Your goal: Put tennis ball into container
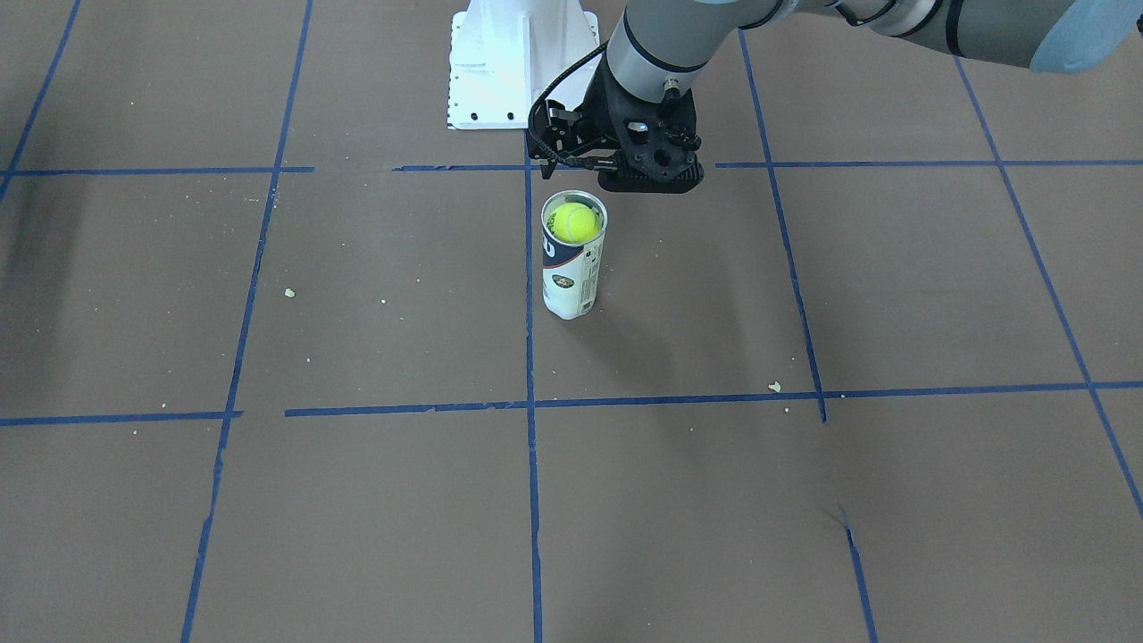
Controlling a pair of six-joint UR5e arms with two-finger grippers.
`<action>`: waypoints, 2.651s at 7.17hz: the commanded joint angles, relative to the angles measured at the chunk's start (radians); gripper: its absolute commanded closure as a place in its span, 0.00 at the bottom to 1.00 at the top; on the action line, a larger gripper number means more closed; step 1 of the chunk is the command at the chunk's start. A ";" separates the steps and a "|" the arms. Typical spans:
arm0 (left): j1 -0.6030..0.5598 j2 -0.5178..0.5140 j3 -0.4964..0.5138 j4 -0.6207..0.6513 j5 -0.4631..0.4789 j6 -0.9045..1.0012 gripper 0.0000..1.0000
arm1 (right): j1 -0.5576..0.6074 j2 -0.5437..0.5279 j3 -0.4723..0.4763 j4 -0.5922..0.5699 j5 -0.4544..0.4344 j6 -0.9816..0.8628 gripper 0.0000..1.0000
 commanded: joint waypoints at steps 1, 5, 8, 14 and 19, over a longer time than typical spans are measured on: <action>0.000 0.004 -0.010 0.001 -0.010 0.000 0.00 | 0.000 0.000 0.000 0.000 0.000 0.000 0.00; -0.116 0.212 -0.142 -0.007 0.007 0.102 0.00 | 0.000 0.000 0.000 0.000 0.000 0.000 0.00; -0.317 0.399 -0.093 -0.005 0.005 0.594 0.00 | 0.000 0.000 0.000 0.000 0.000 0.000 0.00; -0.728 0.718 0.275 -0.280 0.002 1.176 0.00 | 0.000 0.000 0.000 0.000 0.000 0.000 0.00; -0.822 0.800 0.354 -0.289 -0.004 1.248 0.00 | 0.000 0.000 0.000 0.000 0.000 0.000 0.00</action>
